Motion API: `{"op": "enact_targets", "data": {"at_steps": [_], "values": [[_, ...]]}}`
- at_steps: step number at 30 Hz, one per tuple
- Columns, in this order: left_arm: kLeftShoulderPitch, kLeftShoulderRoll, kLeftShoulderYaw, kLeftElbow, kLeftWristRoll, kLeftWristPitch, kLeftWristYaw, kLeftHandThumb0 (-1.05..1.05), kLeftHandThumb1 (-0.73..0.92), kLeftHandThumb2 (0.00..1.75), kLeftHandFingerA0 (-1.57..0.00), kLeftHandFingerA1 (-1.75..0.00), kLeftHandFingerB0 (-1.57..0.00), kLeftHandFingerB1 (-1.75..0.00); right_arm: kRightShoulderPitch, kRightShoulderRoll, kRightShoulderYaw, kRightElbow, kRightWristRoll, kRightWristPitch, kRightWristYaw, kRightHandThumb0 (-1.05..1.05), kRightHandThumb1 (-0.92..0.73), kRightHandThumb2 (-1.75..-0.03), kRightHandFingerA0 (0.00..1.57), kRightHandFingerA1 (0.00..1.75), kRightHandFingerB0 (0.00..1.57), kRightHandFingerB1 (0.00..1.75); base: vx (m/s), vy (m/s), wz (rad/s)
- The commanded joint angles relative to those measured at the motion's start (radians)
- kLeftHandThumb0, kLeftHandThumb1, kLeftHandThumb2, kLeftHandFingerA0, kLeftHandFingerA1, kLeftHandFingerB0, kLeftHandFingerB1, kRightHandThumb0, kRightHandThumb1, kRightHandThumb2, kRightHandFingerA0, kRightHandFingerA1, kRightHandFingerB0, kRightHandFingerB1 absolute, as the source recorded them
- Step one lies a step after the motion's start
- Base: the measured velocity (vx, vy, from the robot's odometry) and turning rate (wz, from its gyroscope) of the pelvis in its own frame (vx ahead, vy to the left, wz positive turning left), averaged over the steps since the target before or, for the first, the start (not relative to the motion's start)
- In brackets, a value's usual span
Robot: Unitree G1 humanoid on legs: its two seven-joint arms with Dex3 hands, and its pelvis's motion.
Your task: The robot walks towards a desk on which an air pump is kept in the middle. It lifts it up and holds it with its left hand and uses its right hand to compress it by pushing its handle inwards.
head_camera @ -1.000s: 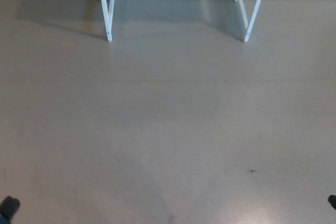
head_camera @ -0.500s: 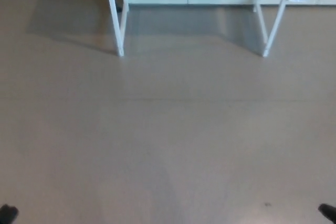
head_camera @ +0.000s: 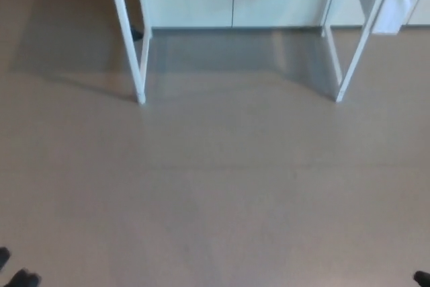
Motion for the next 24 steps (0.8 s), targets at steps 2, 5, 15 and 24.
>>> {"op": "enact_targets", "data": {"at_steps": [2,5,15,24], "values": [[0.014,0.011,0.0,0.001,0.0,0.002,0.006,-0.1,0.77,0.62,-0.37,-0.43,-0.33,-0.34,0.015,-0.016,0.001,-0.006,0.004,-0.009,0.002,-0.25,-0.69,-0.6,0.8,0.6,0.55,0.46,0.47,0.181,0.0],[0.018,0.014,-0.012,0.003,0.015,-0.016,0.002,-0.1,0.76,0.62,-0.37,-0.43,-0.34,-0.34,0.017,-0.021,0.009,-0.003,-0.007,-0.016,0.002,-0.26,-0.7,-0.6,0.8,0.6,0.55,0.45,0.44,0.159,0.06],[0.052,0.018,-0.023,0.017,0.017,-0.025,-0.01,-0.11,0.77,0.62,-0.37,-0.43,-0.33,-0.34,0.058,-0.034,0.035,0.029,-0.026,-0.056,0.019,-0.28,-0.67,-0.6,0.8,0.58,0.54,0.46,0.45,-0.029,0.36],[0.079,0.021,-0.042,0.008,0.024,-0.039,-0.033,-0.13,0.78,0.61,-0.41,-0.44,-0.37,-0.35,0.073,-0.042,0.046,0.044,-0.028,-0.074,0.032,-0.28,-0.66,-0.59,0.78,0.59,0.54,0.46,0.42,-0.057,-0.1]]}}
